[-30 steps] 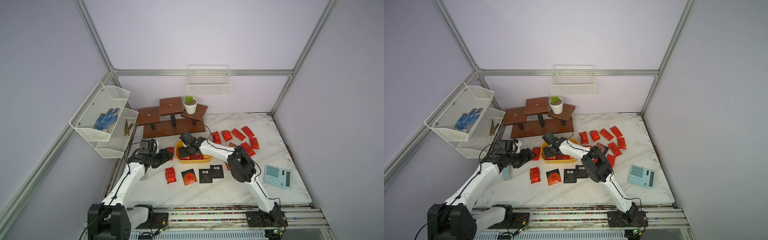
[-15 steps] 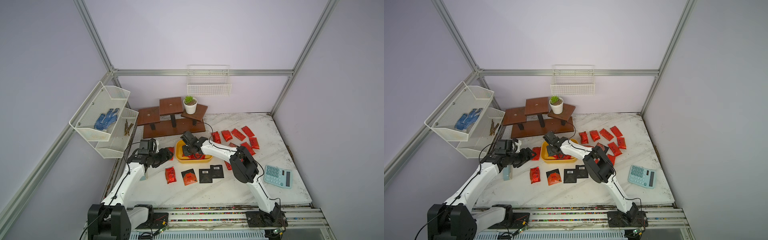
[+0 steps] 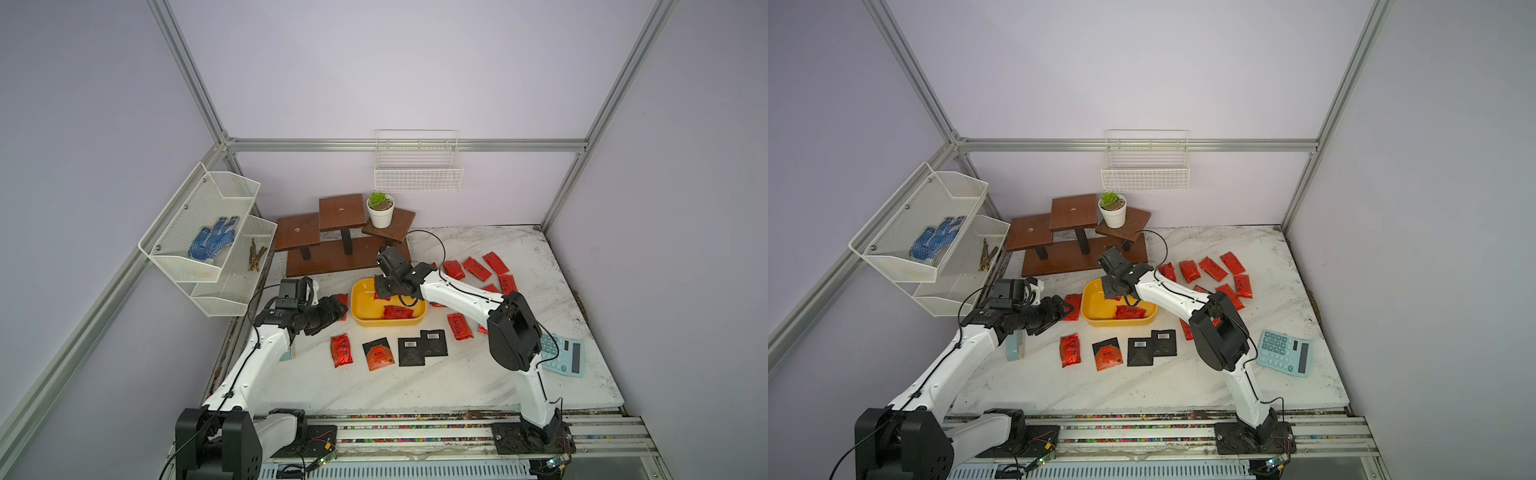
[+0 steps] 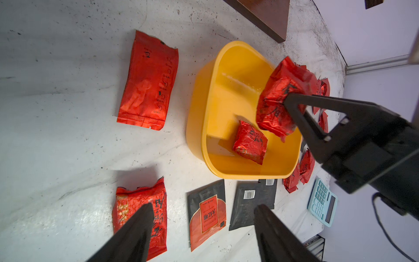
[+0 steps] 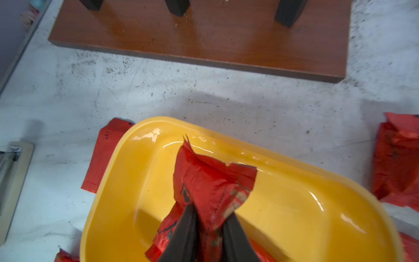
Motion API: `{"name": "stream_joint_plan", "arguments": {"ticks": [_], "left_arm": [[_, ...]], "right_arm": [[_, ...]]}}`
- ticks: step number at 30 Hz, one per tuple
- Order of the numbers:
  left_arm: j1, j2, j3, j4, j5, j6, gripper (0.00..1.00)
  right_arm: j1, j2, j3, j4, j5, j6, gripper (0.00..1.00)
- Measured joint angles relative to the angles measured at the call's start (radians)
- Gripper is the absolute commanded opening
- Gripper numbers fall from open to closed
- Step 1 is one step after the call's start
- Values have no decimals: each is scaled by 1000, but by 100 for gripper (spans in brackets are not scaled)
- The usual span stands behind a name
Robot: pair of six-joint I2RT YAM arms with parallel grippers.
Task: Take the tea bags out of the storage box
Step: Pick up the tea bag from the storage box, then place the tea bag at the center of the board.
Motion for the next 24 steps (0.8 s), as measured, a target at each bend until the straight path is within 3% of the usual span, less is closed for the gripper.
{"name": "stream_joint_plan", "arguments": {"ticks": [6,17,24], "left_arm": [[0,0,0,1,14,-1,73],[-25,19,31,32,29,-11,72],[-60,20,38,53,31,-27,72]], "right_arm": [[-44,-224,-196,40,4,-3,23],[-87,-714,-766,73,39,32,23],[-87,-863,-1067,105,-17,119,21]]}}
